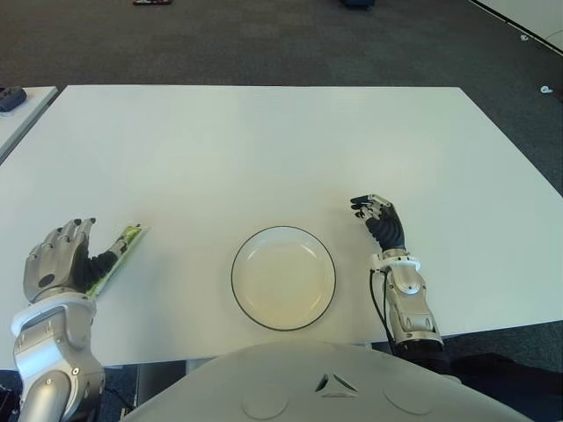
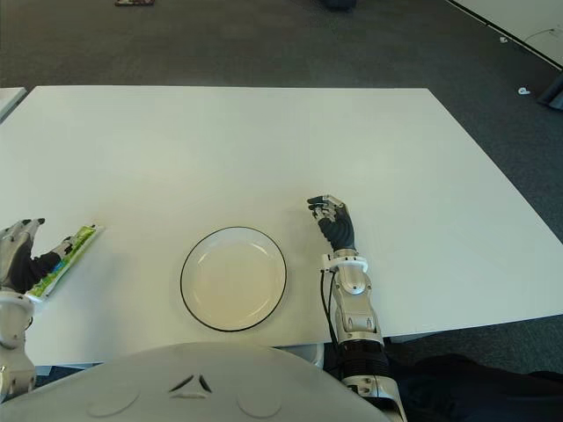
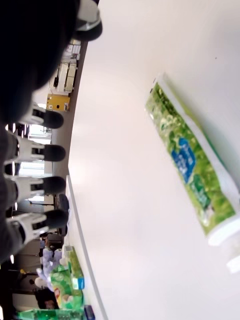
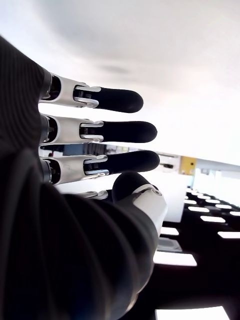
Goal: Put the toothpaste on the table into the plate.
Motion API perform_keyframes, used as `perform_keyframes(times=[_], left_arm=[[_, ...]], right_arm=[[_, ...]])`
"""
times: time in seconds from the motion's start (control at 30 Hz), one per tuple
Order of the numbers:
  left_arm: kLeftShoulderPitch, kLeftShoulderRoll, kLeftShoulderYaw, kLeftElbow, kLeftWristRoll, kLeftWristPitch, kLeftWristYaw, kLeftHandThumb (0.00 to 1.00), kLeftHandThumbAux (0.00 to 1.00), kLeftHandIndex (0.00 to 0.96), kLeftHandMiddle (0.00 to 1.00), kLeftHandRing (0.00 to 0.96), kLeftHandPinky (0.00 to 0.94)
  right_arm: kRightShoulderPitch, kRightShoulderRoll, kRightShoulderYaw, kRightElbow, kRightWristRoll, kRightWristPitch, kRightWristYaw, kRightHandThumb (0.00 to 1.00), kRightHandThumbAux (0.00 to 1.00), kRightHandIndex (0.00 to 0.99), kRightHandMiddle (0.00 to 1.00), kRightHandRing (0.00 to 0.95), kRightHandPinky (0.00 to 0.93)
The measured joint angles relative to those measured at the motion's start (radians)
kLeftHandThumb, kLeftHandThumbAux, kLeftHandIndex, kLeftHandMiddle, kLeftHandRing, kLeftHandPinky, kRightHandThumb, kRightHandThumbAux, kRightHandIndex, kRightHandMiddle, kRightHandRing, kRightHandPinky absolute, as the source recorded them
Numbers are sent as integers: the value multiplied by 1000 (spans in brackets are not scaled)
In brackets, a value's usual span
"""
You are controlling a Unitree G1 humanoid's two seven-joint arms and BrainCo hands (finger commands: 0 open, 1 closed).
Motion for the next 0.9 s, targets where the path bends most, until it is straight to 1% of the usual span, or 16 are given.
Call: perform_keyframes(times=[0.1,0.27,0.57,0.9], left_arm=[[13,-2,7,0,-21,-33,4,424,158,0,0,0,0],[32,-4,16,0,-39,-70,9,436,160,0,0,0,0],[35,-18,38,0,-39,-93,9,438,161,0,0,0,0],[40,-35,43,-5,-39,-112,9,438,161,0,0,0,0]], right_arm=[[0,-1,0,0,0,0,-2,688,729,421,395,374,388],[0,-1,0,0,0,0,-2,690,728,423,398,374,380],[5,-2,-1,-2,1,0,-2,688,730,421,395,369,371],[12,-4,-2,-11,0,0,-2,685,730,418,393,366,371]])
